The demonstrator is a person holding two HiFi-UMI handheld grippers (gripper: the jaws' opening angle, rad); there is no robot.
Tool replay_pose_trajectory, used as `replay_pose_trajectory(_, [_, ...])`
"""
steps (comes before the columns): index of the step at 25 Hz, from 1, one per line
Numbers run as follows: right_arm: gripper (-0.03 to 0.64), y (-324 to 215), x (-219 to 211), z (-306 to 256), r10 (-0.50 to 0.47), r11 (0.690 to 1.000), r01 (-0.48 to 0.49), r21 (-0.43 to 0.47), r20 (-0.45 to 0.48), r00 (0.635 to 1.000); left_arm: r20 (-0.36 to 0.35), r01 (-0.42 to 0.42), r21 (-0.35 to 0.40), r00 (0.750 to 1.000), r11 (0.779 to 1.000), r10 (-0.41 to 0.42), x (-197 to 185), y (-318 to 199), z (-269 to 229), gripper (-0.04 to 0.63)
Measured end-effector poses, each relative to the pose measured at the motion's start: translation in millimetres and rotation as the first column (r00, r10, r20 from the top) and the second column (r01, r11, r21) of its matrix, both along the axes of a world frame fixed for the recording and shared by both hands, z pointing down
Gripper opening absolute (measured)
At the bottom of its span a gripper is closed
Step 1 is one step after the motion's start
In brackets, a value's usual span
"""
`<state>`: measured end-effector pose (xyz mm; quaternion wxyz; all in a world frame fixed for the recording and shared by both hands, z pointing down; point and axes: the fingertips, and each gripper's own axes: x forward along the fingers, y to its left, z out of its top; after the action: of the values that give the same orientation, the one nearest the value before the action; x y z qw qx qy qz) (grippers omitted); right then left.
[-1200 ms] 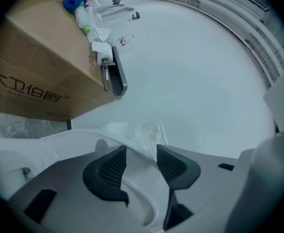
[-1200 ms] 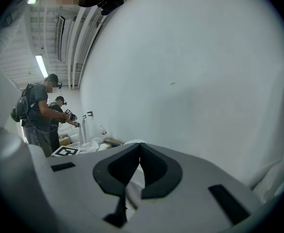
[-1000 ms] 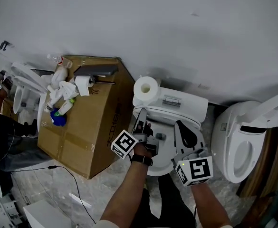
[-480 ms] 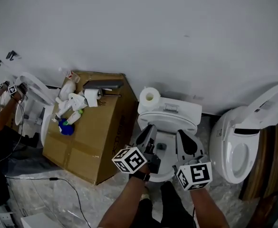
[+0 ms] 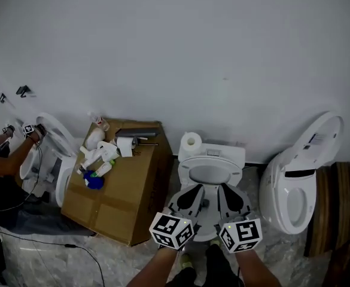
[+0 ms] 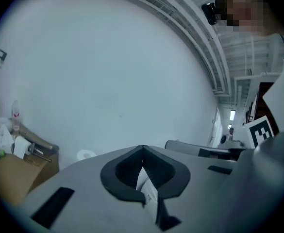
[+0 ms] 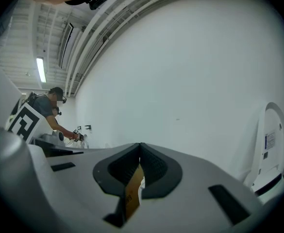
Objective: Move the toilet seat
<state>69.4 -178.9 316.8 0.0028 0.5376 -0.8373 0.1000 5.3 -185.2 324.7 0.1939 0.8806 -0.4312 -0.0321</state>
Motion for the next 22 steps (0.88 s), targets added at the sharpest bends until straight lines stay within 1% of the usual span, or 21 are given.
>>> replay_pose_trajectory(2, [0.015,16.5,-4.4,-13.6,0.005,1.000,-0.005,0.014,0.004,1.000,0.038,-0.024,0.019,0.999,1.000,0.023,-1.8,19.5,-15.2,0.009])
replay_pose_trajectory(8, [0.015,59.9,-13.4,-51.8,0.023,0.998,-0.023,0.062,0.009,1.000,0.073,-0.059,0.060,0.996,0.996,0.054,-12.5,69.3,-56.9,0.009])
replay_pose_trajectory(15, [0.015,91.7,-19.6,-78.9,0.049,0.996,-0.050,0.067,0.019,0.999,0.070,-0.101,0.084,0.993,0.991,0.095,-19.0,107.2,-95.1,0.009])
replay_pose_trajectory(19, [0.015,107.3,-16.8,-88.4,0.084,0.995,-0.085,0.060,0.025,0.996,0.077,-0.138,0.092,0.988,0.986,0.131,-15.5,126.5,-108.0,0.009])
replay_pose_trajectory(22, [0.015,119.6,-18.5,-94.1,0.091,0.994,-0.092,0.060,0.018,0.996,0.081,-0.144,0.106,0.987,0.984,0.136,-18.5,136.9,-116.9,0.009])
